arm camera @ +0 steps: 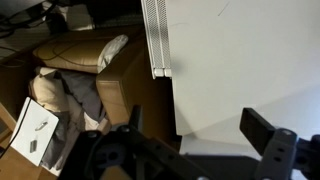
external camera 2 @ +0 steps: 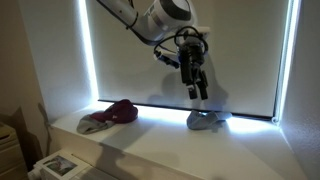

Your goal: Put the white cap on the rest of the caps

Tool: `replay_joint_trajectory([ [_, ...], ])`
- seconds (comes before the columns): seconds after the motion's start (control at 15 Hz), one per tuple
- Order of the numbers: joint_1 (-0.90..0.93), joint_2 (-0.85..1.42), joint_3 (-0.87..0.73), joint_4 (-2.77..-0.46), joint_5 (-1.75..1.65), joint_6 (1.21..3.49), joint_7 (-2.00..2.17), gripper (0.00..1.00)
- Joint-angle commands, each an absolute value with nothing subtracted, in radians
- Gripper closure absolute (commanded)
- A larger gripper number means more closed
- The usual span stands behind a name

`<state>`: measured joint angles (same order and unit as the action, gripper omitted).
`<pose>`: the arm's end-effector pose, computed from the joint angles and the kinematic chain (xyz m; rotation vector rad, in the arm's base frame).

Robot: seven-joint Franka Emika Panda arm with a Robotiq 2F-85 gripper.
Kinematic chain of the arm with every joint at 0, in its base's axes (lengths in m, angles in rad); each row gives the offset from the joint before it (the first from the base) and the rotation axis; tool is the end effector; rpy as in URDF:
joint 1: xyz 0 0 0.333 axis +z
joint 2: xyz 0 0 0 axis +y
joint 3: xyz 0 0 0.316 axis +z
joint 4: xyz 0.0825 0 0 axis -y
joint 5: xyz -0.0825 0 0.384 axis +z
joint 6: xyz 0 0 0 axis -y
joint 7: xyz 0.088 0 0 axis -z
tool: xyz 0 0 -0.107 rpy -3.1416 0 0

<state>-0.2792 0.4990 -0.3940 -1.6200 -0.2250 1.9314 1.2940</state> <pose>0.5272 -0.4003 0.3456 1.6478 -2.1657 -0.0380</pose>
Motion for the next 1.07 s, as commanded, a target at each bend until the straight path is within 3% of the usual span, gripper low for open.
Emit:
replay_joint_trajectory([
  [0.0,-0.269,0.702,-0.398,-1.377,-0.259,1.712,1.319,0.0],
  [0.07,-0.271,0.614,-0.388,-1.508,-0.243,1.827,1.316,0.0],
  [0.27,-0.269,0.701,-0.39,-1.404,-0.251,1.748,1.322,0.0],
  [0.4,-0.273,0.538,-0.402,-1.609,-0.204,1.866,1.351,0.0],
  [1.0,-0.45,0.613,-0.401,-1.549,0.099,1.878,1.443,0.0],
])
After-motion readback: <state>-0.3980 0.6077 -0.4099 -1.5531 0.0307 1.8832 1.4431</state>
